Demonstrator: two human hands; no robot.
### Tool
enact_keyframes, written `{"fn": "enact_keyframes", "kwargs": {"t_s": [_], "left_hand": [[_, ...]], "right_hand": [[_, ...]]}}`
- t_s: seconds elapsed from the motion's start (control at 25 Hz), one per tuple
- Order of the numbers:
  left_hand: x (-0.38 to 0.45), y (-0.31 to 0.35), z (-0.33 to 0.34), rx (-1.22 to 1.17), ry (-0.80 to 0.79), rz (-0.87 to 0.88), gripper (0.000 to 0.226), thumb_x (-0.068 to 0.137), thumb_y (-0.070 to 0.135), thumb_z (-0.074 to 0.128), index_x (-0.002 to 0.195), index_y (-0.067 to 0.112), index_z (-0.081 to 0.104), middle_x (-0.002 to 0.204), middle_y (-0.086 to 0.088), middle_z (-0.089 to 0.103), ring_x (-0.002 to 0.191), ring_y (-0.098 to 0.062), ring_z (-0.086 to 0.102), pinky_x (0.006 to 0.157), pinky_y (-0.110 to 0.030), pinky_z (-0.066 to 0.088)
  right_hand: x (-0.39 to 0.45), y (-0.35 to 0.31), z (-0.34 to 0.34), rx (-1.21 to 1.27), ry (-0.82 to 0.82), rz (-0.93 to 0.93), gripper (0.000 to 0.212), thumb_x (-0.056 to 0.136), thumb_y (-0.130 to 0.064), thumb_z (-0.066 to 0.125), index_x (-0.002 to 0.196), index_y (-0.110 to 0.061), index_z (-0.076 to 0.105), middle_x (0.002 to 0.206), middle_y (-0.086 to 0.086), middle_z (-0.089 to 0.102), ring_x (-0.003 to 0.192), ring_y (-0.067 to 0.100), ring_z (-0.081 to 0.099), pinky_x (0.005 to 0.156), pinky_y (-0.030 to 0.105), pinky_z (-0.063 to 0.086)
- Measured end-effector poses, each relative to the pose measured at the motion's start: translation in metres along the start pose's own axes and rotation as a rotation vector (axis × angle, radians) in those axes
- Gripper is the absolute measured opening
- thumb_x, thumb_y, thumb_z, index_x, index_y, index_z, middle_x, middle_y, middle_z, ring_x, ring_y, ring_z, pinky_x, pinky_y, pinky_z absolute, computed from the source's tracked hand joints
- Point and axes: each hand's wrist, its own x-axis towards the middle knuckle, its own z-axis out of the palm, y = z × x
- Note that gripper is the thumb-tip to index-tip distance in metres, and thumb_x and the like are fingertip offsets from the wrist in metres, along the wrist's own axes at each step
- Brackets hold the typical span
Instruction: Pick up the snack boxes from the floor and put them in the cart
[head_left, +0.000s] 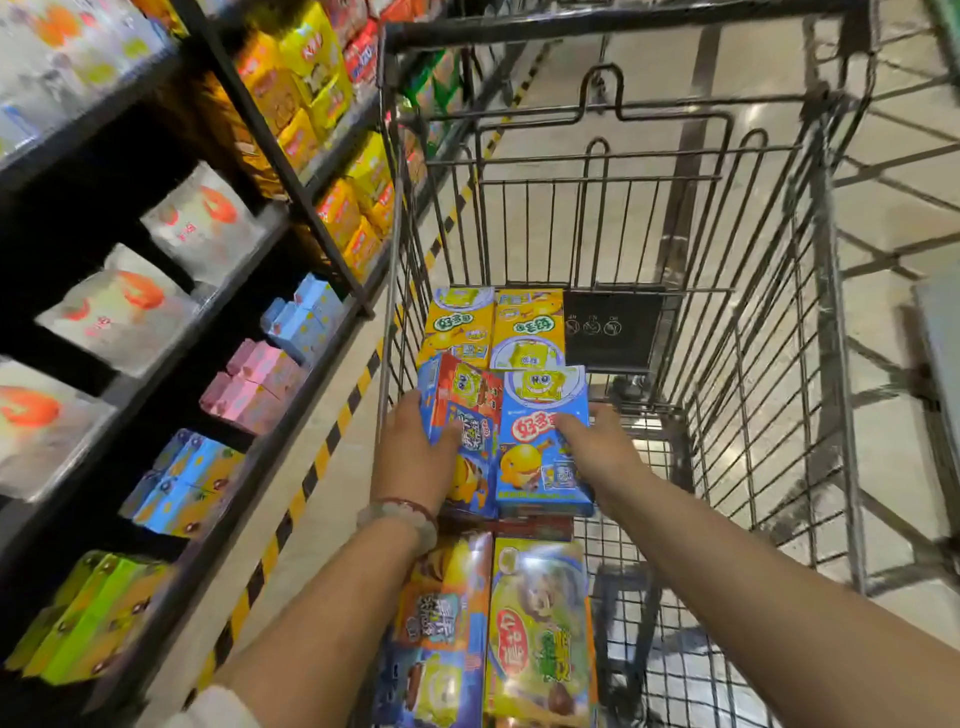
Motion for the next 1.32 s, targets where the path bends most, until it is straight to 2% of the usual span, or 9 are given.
{"fn": "enact_keyframes", "kwargs": {"t_s": [0.2,0.32,0.4,0.52,0.64,0.76,0.92,1.08,1.32], "left_hand": [[0.002,-0.007,0.011,0.215,0.059,0.074,0.037,0.086,0.018,0.063,0.118,0.002,0.051,0.117,-0.018,0.057,0.109,-0.032,0.05,0.089,-0.038,0.042],[0.001,-0.011,0.011,0.523,0.15,0.368,0.031,0.062,0.009,0.081,0.088,0.007,0.065,0.086,-0.013,0.062,0.081,-0.031,0.053,0.063,-0.035,0.05],[0.002,-0.014,0.013,0.703,0.07,0.428,0.025,0.054,0.013,0.081,0.074,0.011,0.066,0.072,-0.009,0.062,0.066,-0.03,0.058,0.054,-0.031,0.048],[-0.008,-0.015,0.027,0.803,-0.111,0.272,0.038,0.089,0.032,0.046,0.113,0.009,0.063,0.111,-0.017,0.062,0.105,-0.031,0.058,0.088,-0.034,0.047],[-0.014,-0.02,0.04,0.735,-0.24,0.169,0.054,0.101,0.036,0.022,0.148,0.011,0.017,0.154,-0.017,0.017,0.144,-0.029,0.013,0.117,-0.036,0.01],[-0.013,-0.016,0.037,0.548,-0.214,0.115,0.051,0.101,0.028,0.026,0.148,0.012,0.017,0.156,-0.013,0.011,0.145,-0.025,0.006,0.118,-0.031,0.001],[-0.014,-0.007,0.022,0.254,-0.146,0.174,0.044,0.097,0.016,0.038,0.141,0.009,0.034,0.151,-0.009,0.028,0.14,-0.021,0.021,0.115,-0.027,0.011],[-0.012,0.012,-0.015,0.063,-0.244,0.225,0.045,0.096,0.012,0.041,0.141,0.014,0.034,0.148,-0.004,0.032,0.135,-0.018,0.031,0.103,-0.018,0.023],[0.0,0.056,-0.109,0.13,-0.292,0.414,0.042,0.097,0.017,0.043,0.138,0.022,0.037,0.133,0.003,0.042,0.114,-0.009,0.044,0.093,-0.018,0.032]], "right_hand": [[-0.002,0.008,-0.001,-0.142,-0.018,-0.065,0.016,0.094,-0.028,0.054,0.107,-0.018,0.056,0.103,0.007,0.068,0.089,0.027,0.067,0.078,0.039,0.056],[0.001,0.01,0.002,-0.152,-0.003,-0.073,0.024,0.094,-0.03,0.054,0.113,-0.015,0.056,0.106,0.007,0.067,0.091,0.027,0.066,0.08,0.038,0.055],[0.003,0.01,0.003,-0.169,0.032,-0.09,0.025,0.095,-0.029,0.053,0.113,-0.013,0.053,0.105,0.006,0.066,0.092,0.027,0.065,0.081,0.036,0.052],[0.005,0.015,0.005,-0.213,0.029,-0.13,0.031,0.095,-0.032,0.051,0.122,-0.016,0.049,0.11,0.005,0.066,0.097,0.028,0.064,0.087,0.042,0.052],[0.011,0.017,0.007,-0.331,-0.014,-0.188,0.034,0.095,-0.037,0.048,0.124,-0.019,0.051,0.118,0.007,0.063,0.105,0.03,0.061,0.092,0.046,0.049],[0.015,0.013,0.009,-0.414,0.003,-0.211,0.04,0.096,-0.038,0.045,0.131,-0.017,0.048,0.124,0.008,0.058,0.111,0.031,0.056,0.095,0.04,0.046],[0.009,0.011,0.009,-0.394,0.028,-0.226,0.037,0.096,-0.035,0.045,0.129,-0.018,0.048,0.123,0.008,0.057,0.111,0.03,0.056,0.092,0.037,0.046],[0.0,-0.015,-0.002,-0.469,0.045,-0.294,0.033,0.095,-0.029,0.049,0.122,-0.009,0.052,0.118,0.01,0.057,0.111,0.031,0.055,0.09,0.036,0.046],[-0.05,-0.115,-0.034,-0.679,0.025,-0.49,0.052,0.096,-0.03,0.05,0.141,-0.006,0.039,0.138,0.016,0.047,0.121,0.029,0.049,0.091,0.031,0.041]]}}
